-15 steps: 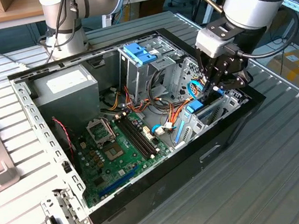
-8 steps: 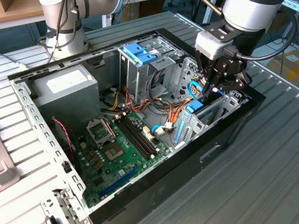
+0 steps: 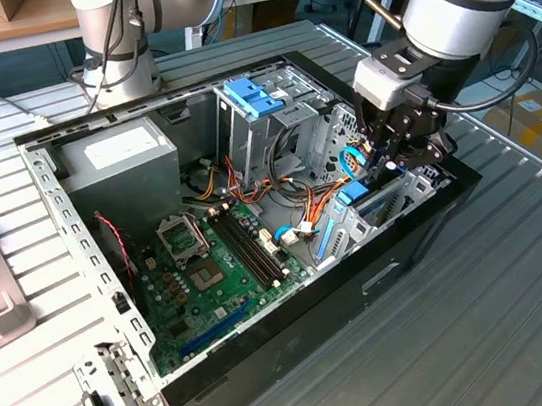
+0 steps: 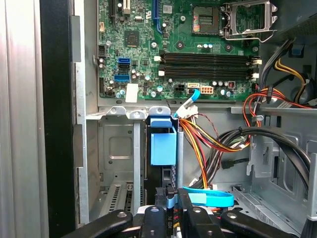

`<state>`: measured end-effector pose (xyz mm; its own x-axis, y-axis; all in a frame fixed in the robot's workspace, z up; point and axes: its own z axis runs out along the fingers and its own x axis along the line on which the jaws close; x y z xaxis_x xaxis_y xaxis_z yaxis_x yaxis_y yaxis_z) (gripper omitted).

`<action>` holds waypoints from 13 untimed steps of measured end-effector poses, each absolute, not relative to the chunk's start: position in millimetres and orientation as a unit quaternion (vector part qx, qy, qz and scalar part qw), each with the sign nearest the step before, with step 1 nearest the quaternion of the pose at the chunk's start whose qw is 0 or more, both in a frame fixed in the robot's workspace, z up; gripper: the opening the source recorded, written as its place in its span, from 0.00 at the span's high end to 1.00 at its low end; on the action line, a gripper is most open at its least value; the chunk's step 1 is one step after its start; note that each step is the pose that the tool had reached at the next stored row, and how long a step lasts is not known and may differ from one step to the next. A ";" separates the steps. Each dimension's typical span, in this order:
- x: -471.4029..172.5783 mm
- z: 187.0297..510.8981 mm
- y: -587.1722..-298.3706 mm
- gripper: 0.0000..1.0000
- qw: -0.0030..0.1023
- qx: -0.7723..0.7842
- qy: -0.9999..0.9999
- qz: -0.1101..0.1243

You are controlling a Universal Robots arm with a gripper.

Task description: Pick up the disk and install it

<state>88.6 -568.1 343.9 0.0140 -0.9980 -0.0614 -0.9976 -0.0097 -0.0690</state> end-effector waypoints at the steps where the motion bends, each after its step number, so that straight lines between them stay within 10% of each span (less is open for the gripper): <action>1: 88.6 343.9 -568.1 0.76 0.046 -0.711 0.702 -0.002; 13: 88.7 351.7 -565.6 0.89 0.048 -0.710 0.702 0.004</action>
